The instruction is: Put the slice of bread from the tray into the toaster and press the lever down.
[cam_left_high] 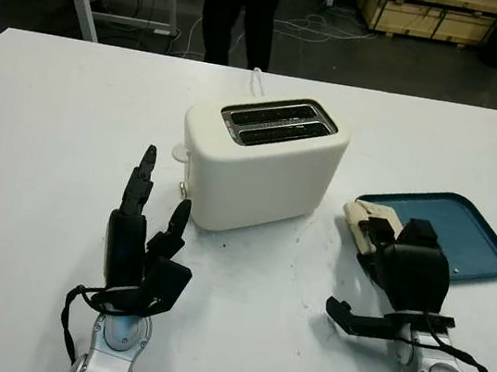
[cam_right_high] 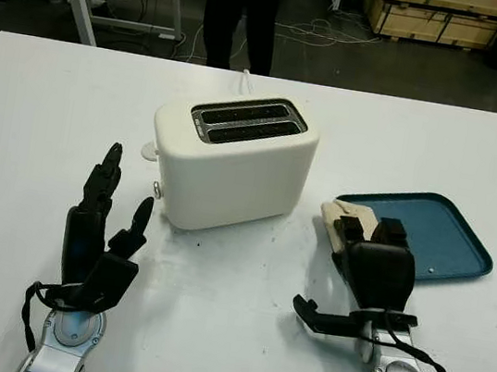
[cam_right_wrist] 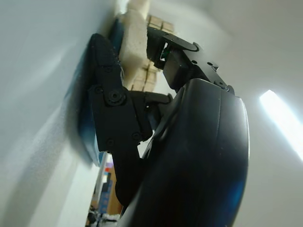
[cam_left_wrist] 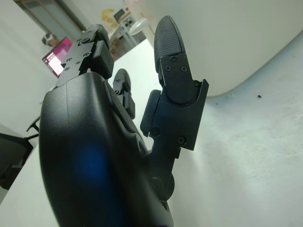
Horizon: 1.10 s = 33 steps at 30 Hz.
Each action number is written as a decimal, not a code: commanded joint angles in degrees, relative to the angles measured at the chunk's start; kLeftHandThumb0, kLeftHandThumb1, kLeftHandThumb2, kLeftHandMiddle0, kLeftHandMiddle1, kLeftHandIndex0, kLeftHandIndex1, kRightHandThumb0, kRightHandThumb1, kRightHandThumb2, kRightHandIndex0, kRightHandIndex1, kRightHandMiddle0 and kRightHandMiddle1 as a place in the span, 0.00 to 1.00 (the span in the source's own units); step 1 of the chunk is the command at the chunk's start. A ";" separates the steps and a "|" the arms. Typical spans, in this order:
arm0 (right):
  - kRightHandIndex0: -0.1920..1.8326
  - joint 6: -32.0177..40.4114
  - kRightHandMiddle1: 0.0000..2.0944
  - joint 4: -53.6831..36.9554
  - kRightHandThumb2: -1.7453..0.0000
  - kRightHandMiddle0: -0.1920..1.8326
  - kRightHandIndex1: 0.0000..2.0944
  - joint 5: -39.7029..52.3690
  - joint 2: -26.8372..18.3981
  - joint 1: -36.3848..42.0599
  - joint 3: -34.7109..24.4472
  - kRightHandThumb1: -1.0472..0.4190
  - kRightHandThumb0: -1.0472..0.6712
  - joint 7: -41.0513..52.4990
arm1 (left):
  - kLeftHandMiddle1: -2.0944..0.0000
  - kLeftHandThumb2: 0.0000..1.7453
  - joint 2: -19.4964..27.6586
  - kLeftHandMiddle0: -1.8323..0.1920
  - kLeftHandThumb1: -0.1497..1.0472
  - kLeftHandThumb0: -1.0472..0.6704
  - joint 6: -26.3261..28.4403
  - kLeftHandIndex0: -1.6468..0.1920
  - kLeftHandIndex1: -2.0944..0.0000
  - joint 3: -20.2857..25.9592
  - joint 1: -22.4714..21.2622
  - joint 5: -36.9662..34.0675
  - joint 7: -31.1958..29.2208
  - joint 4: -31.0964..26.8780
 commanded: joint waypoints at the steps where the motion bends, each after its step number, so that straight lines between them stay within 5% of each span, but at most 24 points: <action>1: 0.44 -1.70 0.71 0.89 0.93 0.33 0.83 1.10 0.37 -0.20 -0.02 0.09 0.38 -1.44 | 0.97 0.32 -0.88 0.80 0.89 0.28 0.01 0.80 1.00 0.00 0.32 -0.09 -0.29 -0.93; 11: 0.56 -5.67 0.83 4.67 0.90 0.35 0.83 1.08 -0.44 -1.86 0.62 0.09 0.34 -7.43 | 0.97 0.32 -1.09 0.80 0.89 0.27 -0.30 0.80 1.00 -0.09 -0.04 0.15 0.16 -0.38; 19: 0.52 -10.13 0.83 5.19 0.89 0.32 0.83 2.70 -1.79 -3.33 -0.35 0.09 0.33 -8.36 | 0.97 0.31 -1.33 0.80 0.89 0.28 -1.02 0.80 1.00 0.01 -0.20 -0.76 0.13 0.25; 22: 0.47 -12.96 0.79 2.98 0.89 0.28 0.83 5.65 -3.37 -4.14 -2.01 0.09 0.33 -4.87 | 0.97 0.32 -0.97 0.80 0.89 0.27 -0.72 0.80 1.00 -0.08 -0.30 0.18 0.32 0.37; 27: 0.36 -15.96 0.56 -0.85 0.94 0.29 0.83 8.49 -5.85 -5.56 -5.01 0.09 0.40 -1.04 | 0.97 0.32 -1.13 0.80 0.89 0.27 -0.74 0.80 1.00 -0.11 -0.19 0.22 0.52 0.39; 33: 0.41 -19.67 0.82 -0.66 0.76 0.25 0.83 7.89 -7.82 -7.87 -7.48 0.09 0.35 -4.43 | 0.98 0.32 -1.52 0.80 0.89 0.27 -0.01 0.80 1.00 -0.38 0.10 0.30 0.59 -0.12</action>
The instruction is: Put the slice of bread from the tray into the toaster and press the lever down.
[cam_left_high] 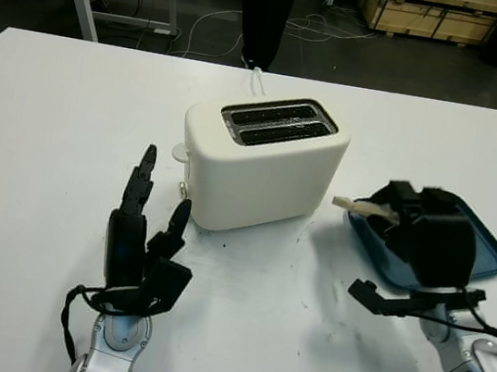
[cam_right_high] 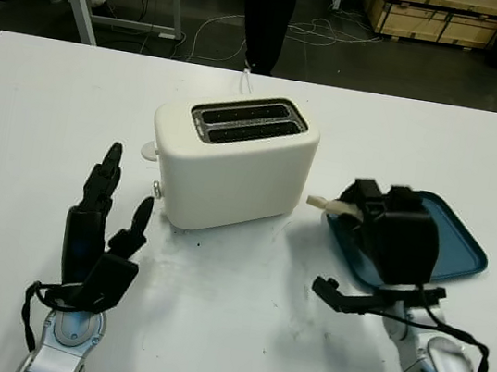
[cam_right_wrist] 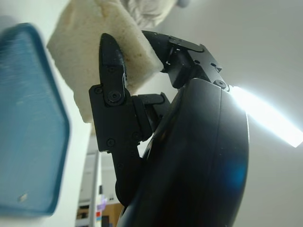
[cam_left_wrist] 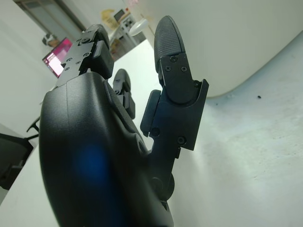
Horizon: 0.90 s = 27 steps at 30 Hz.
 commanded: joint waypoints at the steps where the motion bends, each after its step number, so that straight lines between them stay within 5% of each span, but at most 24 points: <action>1: 0.42 -0.86 0.83 0.86 0.76 0.25 0.83 -0.10 -0.79 -1.78 -0.96 0.09 0.35 -1.73 | 0.98 0.32 -1.34 0.80 0.89 0.27 -0.21 0.80 1.00 -0.26 0.07 0.40 0.44 0.02; 8: 0.48 0.15 0.83 2.31 0.77 0.29 0.83 -0.14 -1.98 -3.34 -1.58 0.09 0.35 -0.22 | 0.98 0.32 -1.25 0.80 0.89 0.28 -0.61 0.80 1.00 -0.15 0.27 -0.02 0.36 0.07; 17: 0.56 -4.20 0.83 2.10 0.67 0.29 0.83 14.83 -5.30 -6.80 -7.44 0.09 0.29 18.66 | 0.98 0.32 -1.08 0.80 0.89 0.29 -1.14 0.81 1.00 -0.26 -0.32 0.22 0.64 1.07; 19: 0.47 -5.16 0.67 1.64 0.66 0.27 0.83 21.86 -6.39 -8.26 -9.59 0.09 0.27 26.33 | 0.98 0.32 -0.86 0.80 0.89 0.28 -1.16 0.81 1.00 -0.21 -0.49 0.28 0.52 1.20; 21: 0.43 -6.57 0.62 2.20 0.67 0.30 0.83 28.18 -8.24 -10.97 -11.59 0.09 0.27 33.74 | 0.98 0.32 -1.02 0.80 0.89 0.28 -0.72 0.81 1.00 -0.19 -0.58 0.00 0.26 0.88; 23: 0.48 -5.27 0.79 2.75 0.69 0.30 0.83 33.75 -9.71 -14.12 -13.22 0.09 0.26 41.33 | 0.98 0.32 -1.07 0.80 0.89 0.27 -0.53 0.81 1.00 -0.18 -0.69 -0.16 0.10 0.71; 27: 0.47 -9.53 0.81 9.36 0.72 0.32 0.83 43.00 -12.01 -22.78 -14.80 0.09 0.28 54.54 | 0.98 0.32 -0.48 0.80 0.89 0.27 -1.29 0.81 1.00 -0.06 -1.24 0.06 -0.05 1.36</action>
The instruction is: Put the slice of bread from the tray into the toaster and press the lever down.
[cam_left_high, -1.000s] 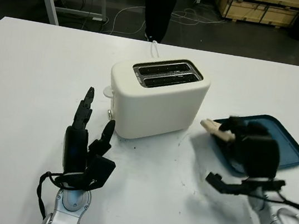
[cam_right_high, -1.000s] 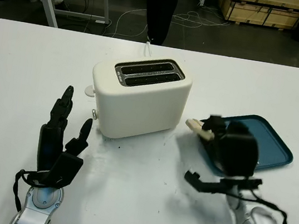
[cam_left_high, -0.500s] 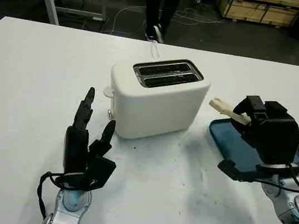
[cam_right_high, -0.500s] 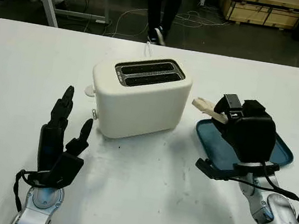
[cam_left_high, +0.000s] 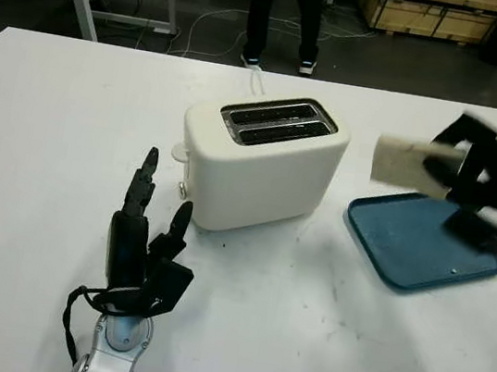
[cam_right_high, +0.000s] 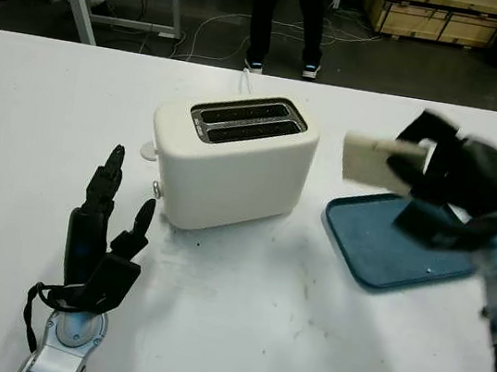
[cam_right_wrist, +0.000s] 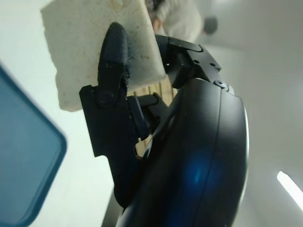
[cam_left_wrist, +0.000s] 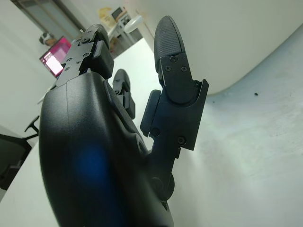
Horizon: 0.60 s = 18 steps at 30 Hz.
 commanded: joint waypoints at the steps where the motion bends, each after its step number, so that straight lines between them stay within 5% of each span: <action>1: 0.44 -2.99 0.77 4.17 0.73 0.33 0.83 4.30 -1.47 -5.31 -0.86 0.09 0.28 6.06 | 0.98 0.32 -0.37 0.80 0.89 0.27 -1.18 0.81 1.00 0.12 -0.76 0.21 -0.02 0.54; 4: 0.37 -4.76 0.83 12.53 0.75 0.32 0.81 9.71 -1.57 -14.16 -0.96 0.09 0.29 16.65 | 0.98 0.32 -0.21 0.80 0.89 0.27 -1.57 0.81 1.00 0.24 -0.92 0.03 -0.21 0.72; 10: 0.42 -3.43 0.83 27.75 0.80 0.30 0.83 11.36 0.71 -31.97 0.68 0.09 0.28 28.27 | 0.98 0.32 -0.46 0.80 0.89 0.27 -0.98 0.80 1.00 0.64 -0.78 0.07 -0.39 0.03; 18: 0.42 4.02 0.83 40.01 0.89 0.33 0.83 11.33 8.72 -46.19 1.37 0.09 0.34 32.27 | 0.98 0.32 -0.10 0.80 0.89 0.29 -1.61 0.80 1.00 1.12 -0.28 0.25 -0.61 -0.64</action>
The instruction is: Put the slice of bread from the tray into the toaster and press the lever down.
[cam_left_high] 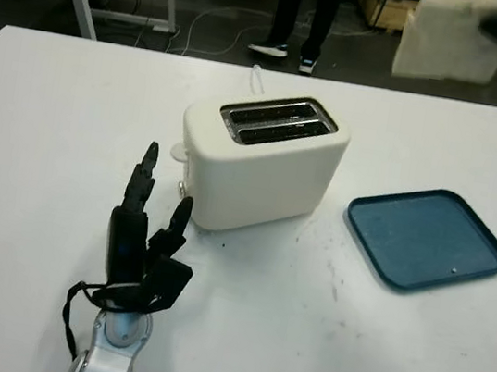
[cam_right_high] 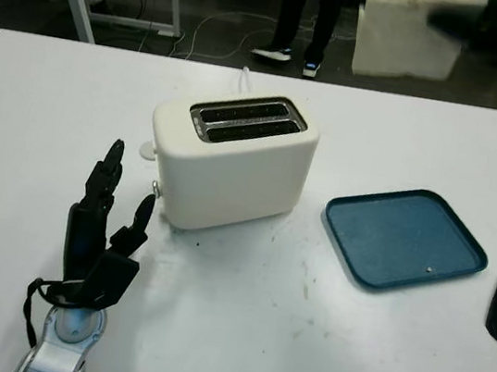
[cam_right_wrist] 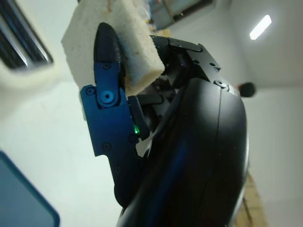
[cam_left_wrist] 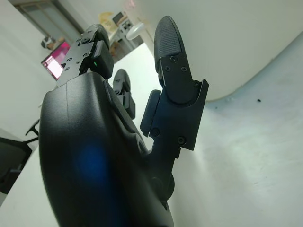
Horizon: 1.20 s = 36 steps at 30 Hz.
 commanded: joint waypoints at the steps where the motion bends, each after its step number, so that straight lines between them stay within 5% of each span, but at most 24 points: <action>1: 0.43 0.89 0.83 2.50 0.89 0.34 0.83 -0.34 2.65 -2.79 0.51 0.09 0.35 -0.15 | 0.98 0.32 -0.13 0.80 0.89 0.28 -0.95 0.80 1.00 0.06 0.19 0.27 -0.18 -0.56; 10: 0.52 2.23 0.83 8.11 0.80 0.41 0.83 -0.44 11.48 -6.68 1.40 0.09 0.49 1.74 | 0.98 0.31 -0.41 0.80 0.89 0.29 -0.65 0.80 1.00 0.45 1.29 0.18 -0.28 -1.68; 24: 0.50 0.26 0.83 13.09 0.83 0.42 0.83 -4.41 16.57 -3.76 3.41 0.09 0.30 2.71 | 0.98 0.32 -0.48 0.80 0.89 0.29 -0.45 0.81 1.00 0.80 1.11 0.75 -0.61 -1.79; 36: 0.50 3.57 0.83 13.64 0.81 0.42 0.83 -6.20 16.84 -2.55 4.66 0.09 0.32 2.57 | 0.98 0.32 -0.52 0.80 0.89 0.28 -1.09 0.80 1.00 1.22 1.12 0.66 -0.13 -1.07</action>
